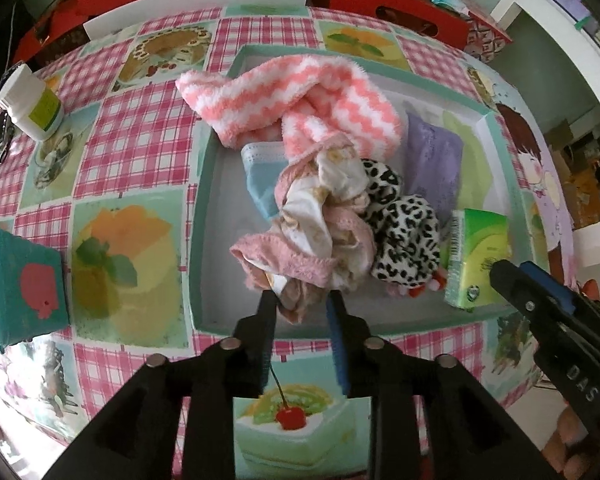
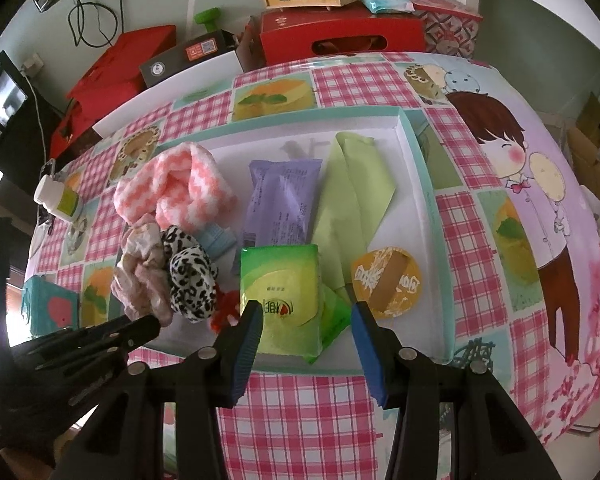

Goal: Organize soft objects
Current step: 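Lower the scrunchie and packet into the tray and open both tools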

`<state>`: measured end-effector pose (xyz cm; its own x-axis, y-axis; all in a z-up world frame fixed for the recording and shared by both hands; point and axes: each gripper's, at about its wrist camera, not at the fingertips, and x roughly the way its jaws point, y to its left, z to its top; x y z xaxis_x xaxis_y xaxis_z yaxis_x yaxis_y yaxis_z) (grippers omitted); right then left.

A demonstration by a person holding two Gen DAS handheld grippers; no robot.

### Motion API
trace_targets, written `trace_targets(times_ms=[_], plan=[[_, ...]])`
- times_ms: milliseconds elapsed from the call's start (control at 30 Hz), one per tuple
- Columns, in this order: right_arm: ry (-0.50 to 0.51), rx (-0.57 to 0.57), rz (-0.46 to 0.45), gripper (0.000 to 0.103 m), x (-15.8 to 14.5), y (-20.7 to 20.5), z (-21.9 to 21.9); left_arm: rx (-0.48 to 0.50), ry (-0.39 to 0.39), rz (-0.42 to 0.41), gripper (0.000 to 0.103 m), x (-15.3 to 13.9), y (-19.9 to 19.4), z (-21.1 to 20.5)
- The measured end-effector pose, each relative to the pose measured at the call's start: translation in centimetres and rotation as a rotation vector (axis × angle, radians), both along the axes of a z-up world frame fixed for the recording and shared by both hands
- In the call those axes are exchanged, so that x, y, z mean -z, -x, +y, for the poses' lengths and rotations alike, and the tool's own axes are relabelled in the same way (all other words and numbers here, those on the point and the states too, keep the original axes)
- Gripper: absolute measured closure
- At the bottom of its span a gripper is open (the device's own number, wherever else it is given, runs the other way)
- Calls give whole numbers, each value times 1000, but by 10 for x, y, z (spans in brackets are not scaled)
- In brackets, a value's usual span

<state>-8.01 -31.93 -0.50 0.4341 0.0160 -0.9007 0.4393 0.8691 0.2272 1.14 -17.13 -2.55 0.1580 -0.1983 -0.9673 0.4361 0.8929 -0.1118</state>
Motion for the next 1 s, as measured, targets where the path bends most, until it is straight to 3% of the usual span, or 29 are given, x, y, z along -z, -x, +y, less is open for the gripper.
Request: trace_targets(times_ms=[367, 533, 667, 733, 800, 933, 1000], plan=[[17, -10, 23, 51, -5, 3, 4, -32, 50, -25, 54, -38, 1, 21], [17, -12, 44, 44, -4, 4, 8, -67, 35, -75, 29, -45, -5, 36], [29, -23, 58, 32, -3, 3, 14, -93, 20, -110, 21, -43, -8, 45], [39, -29, 63, 28, -3, 2, 15, -98, 1, -132, 6, -43, -8, 50], [50, -36, 69, 21, -4, 1, 18, -101, -8, -145, 5, -42, -8, 54], [67, -48, 77, 18, -4, -1, 23, -108, -33, -152, 5, -38, -10, 61], [79, -53, 80, 4, -4, -2, 25, -112, -43, -154, 5, -36, -11, 64]])
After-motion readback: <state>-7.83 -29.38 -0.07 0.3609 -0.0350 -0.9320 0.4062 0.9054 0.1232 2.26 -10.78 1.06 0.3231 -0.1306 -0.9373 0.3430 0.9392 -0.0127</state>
